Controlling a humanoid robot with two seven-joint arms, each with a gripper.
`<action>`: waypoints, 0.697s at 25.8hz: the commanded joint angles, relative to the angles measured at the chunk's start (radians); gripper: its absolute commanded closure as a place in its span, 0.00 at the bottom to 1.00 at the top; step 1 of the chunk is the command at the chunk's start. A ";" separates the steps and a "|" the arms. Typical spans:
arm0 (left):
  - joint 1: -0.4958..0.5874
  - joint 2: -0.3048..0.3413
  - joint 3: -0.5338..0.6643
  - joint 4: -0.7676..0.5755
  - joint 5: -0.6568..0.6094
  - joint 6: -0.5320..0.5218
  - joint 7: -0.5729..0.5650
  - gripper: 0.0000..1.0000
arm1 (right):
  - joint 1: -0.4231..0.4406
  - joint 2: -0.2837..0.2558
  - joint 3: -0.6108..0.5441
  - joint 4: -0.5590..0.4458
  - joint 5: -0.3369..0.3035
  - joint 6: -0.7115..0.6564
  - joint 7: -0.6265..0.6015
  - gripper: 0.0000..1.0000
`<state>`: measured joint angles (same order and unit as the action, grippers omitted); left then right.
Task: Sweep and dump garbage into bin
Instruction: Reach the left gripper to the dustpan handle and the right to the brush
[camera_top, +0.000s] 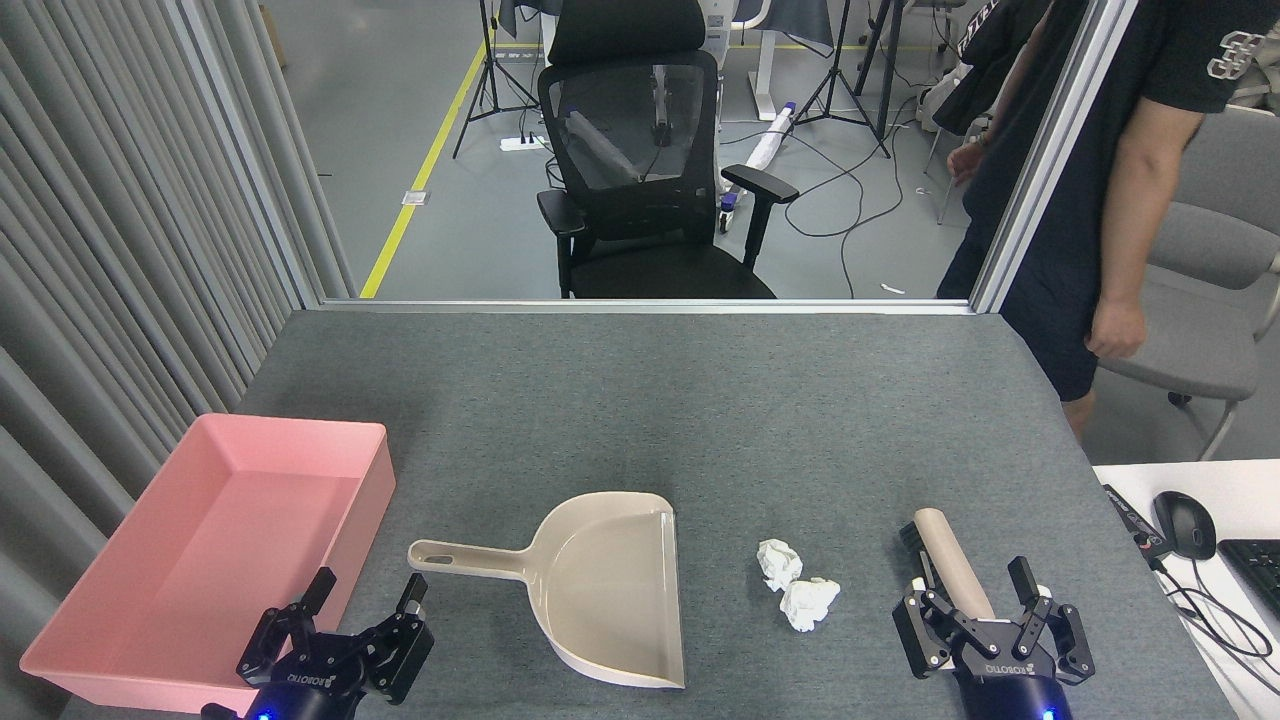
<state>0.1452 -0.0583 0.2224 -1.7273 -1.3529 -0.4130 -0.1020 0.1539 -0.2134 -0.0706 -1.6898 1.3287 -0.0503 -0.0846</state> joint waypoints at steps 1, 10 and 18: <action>-0.006 0.000 0.000 0.000 0.000 -0.001 0.001 0.01 | -0.001 0.000 0.000 -0.002 0.000 0.000 0.000 0.02; -0.007 0.043 0.003 0.000 0.038 -0.012 -0.016 0.01 | 0.039 -0.035 -0.005 -0.024 0.001 -0.034 0.002 0.02; -0.072 0.029 0.003 0.005 0.195 0.000 -0.022 0.01 | 0.187 -0.078 -0.069 -0.068 0.001 -0.036 -0.004 0.02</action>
<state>0.1017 -0.0216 0.2265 -1.7232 -1.2453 -0.4170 -0.1198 0.2881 -0.2880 -0.0978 -1.7500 1.3304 -0.0827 -0.0819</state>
